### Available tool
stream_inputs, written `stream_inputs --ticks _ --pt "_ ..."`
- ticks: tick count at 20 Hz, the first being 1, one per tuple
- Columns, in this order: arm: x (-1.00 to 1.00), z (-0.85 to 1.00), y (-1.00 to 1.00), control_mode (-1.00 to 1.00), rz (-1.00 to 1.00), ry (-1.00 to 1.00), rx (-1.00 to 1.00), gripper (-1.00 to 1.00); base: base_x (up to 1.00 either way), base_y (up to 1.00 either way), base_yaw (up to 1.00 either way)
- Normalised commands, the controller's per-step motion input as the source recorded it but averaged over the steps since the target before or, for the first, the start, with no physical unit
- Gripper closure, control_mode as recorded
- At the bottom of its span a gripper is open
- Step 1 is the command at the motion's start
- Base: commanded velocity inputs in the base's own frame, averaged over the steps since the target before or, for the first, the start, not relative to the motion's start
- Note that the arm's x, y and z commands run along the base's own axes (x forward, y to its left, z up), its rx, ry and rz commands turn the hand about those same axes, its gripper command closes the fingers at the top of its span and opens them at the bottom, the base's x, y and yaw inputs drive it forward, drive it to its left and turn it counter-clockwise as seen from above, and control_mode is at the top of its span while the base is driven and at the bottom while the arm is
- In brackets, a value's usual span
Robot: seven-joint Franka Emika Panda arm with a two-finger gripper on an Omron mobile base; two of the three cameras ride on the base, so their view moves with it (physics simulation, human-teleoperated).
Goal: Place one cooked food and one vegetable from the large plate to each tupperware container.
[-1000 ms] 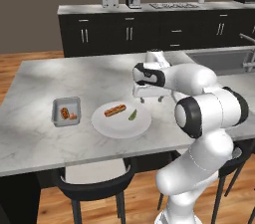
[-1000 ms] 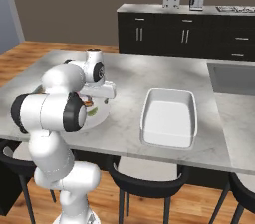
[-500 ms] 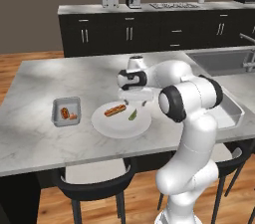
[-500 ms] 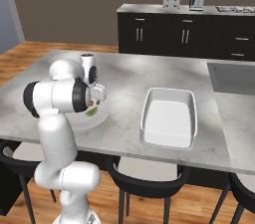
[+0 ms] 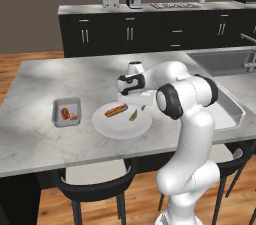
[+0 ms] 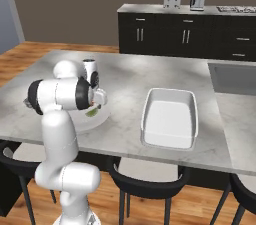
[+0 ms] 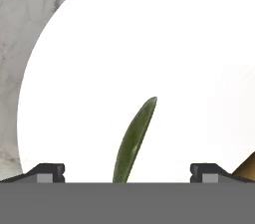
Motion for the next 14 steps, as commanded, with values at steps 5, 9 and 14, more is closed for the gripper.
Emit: stream_inputs --ticks 5,9,14 --pt "0.12 -0.36 0.04 -1.00 0.00 -0.01 0.00 -1.00 0.00 0.00 0.00" --pt "0.00 -0.25 0.10 -1.00 0.00 0.00 0.00 -1.00 0.00 0.00 0.00" --pt "-0.09 -0.18 0.00 -1.00 0.00 0.00 0.00 -1.00 0.00 0.00 0.00"
